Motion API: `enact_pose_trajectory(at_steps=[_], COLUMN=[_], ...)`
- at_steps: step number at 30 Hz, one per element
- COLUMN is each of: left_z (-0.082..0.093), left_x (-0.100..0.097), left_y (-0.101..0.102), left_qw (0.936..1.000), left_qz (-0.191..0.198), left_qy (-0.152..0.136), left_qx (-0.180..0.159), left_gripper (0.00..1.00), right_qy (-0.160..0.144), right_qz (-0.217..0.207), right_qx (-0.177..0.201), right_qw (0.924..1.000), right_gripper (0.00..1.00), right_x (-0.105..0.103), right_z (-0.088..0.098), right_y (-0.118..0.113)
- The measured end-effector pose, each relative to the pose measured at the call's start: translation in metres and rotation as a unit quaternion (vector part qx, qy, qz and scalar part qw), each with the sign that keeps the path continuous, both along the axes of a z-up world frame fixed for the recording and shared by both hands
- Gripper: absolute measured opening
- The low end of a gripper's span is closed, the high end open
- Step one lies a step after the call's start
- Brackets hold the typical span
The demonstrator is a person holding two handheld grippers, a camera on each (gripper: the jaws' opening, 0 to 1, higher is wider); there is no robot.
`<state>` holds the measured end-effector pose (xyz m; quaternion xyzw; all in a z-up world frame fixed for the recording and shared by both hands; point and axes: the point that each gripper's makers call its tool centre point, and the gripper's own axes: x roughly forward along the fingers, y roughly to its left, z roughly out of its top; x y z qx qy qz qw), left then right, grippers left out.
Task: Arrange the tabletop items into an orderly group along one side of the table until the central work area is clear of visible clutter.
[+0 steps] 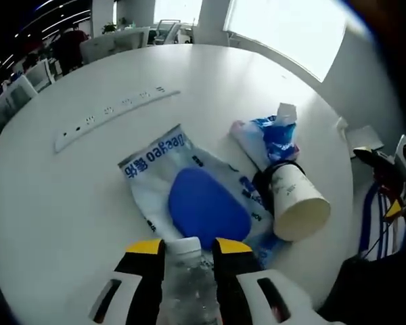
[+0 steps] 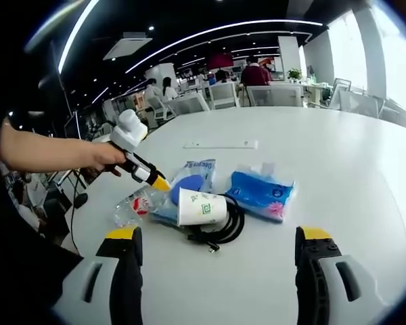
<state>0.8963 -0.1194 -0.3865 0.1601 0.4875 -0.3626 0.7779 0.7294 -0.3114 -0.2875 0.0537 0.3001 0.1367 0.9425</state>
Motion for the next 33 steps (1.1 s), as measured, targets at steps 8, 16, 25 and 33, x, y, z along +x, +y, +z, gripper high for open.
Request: enact_pose_trajectory(at_steps=[8, 16, 25, 33], left_z=[-0.010, -0.016, -0.019, -0.016], left_x=[0.001, 0.000, 0.000, -0.002], left_y=[-0.001, 0.001, 0.004, 0.006], left_qw=[0.9998, 0.9996, 0.9995, 0.9995], left_qz=[-0.004, 0.005, 0.012, 0.015], left_qy=[0.009, 0.020, 0.023, 0.021], left_qx=[0.020, 0.022, 0.019, 0.016], left_gripper=[0.24, 0.24, 0.23, 0.21], right_qy=[0.006, 0.007, 0.009, 0.005], right_qz=[-0.010, -0.014, -0.016, -0.011], right_qx=[0.004, 0.004, 0.004, 0.007], right_qw=[0.9999, 0.9999, 0.9998, 0.9999], right_gripper=[0.90, 0.89, 0.89, 0.89], right_x=[-0.002, -0.002, -0.003, -0.003], right_z=[-0.004, -0.004, -0.007, -0.005], right_y=[-0.006, -0.009, -0.009, -0.004])
